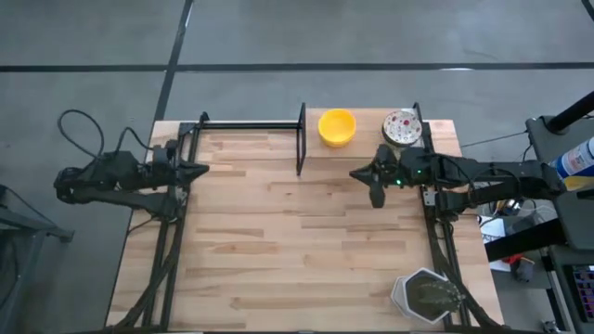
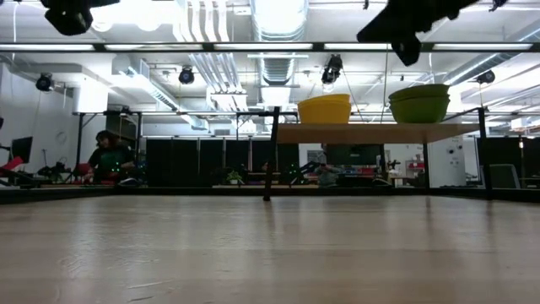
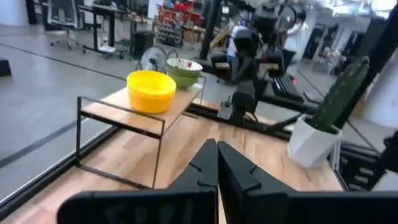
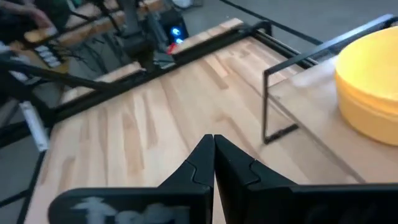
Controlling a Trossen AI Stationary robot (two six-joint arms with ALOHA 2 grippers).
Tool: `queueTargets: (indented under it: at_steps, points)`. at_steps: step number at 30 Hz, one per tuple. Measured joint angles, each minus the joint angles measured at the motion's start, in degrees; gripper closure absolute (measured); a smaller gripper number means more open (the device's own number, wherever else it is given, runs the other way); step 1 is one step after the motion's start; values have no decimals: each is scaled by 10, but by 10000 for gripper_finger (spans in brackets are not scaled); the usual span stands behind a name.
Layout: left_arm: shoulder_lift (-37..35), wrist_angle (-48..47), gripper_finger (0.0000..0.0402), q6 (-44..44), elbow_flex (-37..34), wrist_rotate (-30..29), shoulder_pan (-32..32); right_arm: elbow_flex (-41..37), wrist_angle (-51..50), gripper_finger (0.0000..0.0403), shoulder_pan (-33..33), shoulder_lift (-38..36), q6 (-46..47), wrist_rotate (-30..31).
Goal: Pick & Place Mini bowls
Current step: Return to Home Position
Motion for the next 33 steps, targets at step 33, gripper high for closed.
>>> queueTargets:
  at_steps: [33]
  points:
    - [-180,125,401,69,-256,50,0,-355,417,394,17,-121,-110,-124]
